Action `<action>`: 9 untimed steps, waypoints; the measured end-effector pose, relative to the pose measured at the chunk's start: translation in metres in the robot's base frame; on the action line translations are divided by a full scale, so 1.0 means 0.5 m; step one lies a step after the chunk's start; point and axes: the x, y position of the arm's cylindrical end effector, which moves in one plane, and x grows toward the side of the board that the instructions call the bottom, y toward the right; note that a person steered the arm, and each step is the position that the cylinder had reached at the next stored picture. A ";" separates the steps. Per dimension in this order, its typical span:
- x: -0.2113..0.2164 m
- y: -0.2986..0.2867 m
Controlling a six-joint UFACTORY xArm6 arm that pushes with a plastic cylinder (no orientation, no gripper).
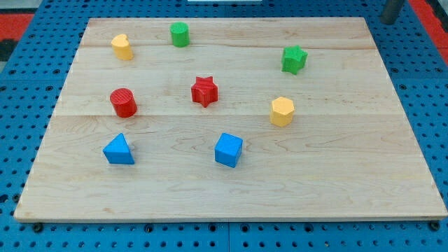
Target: Push the blue cube slightly right
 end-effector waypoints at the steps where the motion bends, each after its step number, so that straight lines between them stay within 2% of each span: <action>1: 0.000 0.000; 3: 0.010 -0.007; 4: 0.110 -0.023; 5: 0.162 -0.037; 7: 0.167 -0.059; 9: 0.379 -0.088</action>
